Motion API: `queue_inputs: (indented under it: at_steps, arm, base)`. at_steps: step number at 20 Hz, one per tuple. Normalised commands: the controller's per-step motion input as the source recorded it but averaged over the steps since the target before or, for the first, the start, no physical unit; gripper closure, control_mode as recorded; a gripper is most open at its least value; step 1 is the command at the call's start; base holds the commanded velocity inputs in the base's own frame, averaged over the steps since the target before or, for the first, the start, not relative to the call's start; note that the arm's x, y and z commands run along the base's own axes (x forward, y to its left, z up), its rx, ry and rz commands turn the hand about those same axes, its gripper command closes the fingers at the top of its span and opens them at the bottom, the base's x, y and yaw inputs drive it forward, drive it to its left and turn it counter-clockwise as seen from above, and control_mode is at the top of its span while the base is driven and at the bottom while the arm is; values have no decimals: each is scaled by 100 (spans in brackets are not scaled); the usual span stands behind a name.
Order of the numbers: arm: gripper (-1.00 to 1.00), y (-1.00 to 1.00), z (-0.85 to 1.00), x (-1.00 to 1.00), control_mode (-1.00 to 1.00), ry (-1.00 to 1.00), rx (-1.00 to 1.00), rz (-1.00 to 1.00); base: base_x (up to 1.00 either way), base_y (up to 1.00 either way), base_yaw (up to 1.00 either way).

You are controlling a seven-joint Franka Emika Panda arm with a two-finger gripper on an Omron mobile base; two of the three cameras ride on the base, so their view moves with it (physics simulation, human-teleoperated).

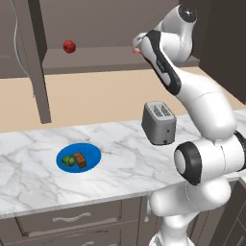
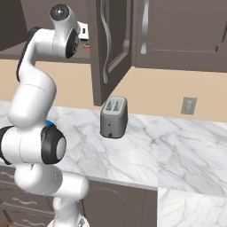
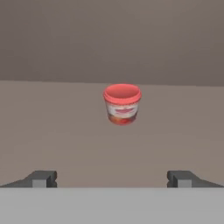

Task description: Pick the avocado and bread from the counter and place them on the plate. Then pick the jam from the cabinet and place it next to the plate. Lastly close the cabinet door.

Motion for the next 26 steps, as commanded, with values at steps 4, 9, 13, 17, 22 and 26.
queue_inputs:
  at_steps: [4, 9, 13, 17, 22, 26]
  arm:
    - [-100, 0, -18, 34, -100, 0, -2, 0]
    - [-100, -1, -4, 39, -100, 0, 6, 0]
    - [-100, 0, -3, 35, -100, 0, 5, 0]
    - [-100, 0, -14, 34, -100, 0, 1, 0]
    - [-100, 0, -15, 26, -100, 0, 0, 0]
    - [-100, 0, -6, 24, -100, 0, 0, 0]
  base:
    - [0, 0, 0]
    - [0, 0, 0]
    - [0, 0, 0]
    - [0, 0, 0]
    - [0, 0, 0]
    - [0, 0, 0]
